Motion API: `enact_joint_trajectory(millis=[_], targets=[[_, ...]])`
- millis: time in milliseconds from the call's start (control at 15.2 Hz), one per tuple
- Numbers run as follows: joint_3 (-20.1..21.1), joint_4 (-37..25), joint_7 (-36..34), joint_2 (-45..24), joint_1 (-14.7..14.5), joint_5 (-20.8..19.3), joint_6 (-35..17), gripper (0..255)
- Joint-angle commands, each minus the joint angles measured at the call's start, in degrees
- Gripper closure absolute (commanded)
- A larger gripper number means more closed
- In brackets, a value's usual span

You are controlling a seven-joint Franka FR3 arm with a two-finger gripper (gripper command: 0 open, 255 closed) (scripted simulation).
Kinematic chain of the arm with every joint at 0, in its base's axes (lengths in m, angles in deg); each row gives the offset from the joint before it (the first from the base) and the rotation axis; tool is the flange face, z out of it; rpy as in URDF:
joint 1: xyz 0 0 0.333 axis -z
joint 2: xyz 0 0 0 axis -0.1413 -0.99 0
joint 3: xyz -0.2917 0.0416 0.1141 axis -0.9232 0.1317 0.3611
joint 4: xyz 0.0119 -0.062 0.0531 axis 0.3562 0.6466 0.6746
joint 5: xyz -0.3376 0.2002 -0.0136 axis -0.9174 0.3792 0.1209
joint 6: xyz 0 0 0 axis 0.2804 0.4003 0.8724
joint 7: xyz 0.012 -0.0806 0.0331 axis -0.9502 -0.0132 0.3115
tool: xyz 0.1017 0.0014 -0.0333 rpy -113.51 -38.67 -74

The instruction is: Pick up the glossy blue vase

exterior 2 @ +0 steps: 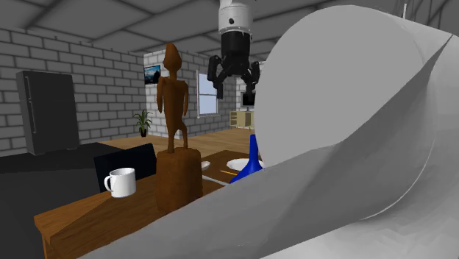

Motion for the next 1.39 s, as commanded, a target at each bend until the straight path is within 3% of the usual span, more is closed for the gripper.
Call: enact_joint_trajectory(millis=[0,330,726,1320], targets=[[-1.9,-1.0,2.3,-3.6,0.2,0.1,-2.8,0],[-6.0,-4.8,8.0,-13.5,0.3,2.3,-8.8,0],[-9.5,-11.8,16.1,-26.9,1.4,8.2,-14.2,0],[-9.4,-9.2,17.6,-30.4,1.8,10.2,-19.9,0]])
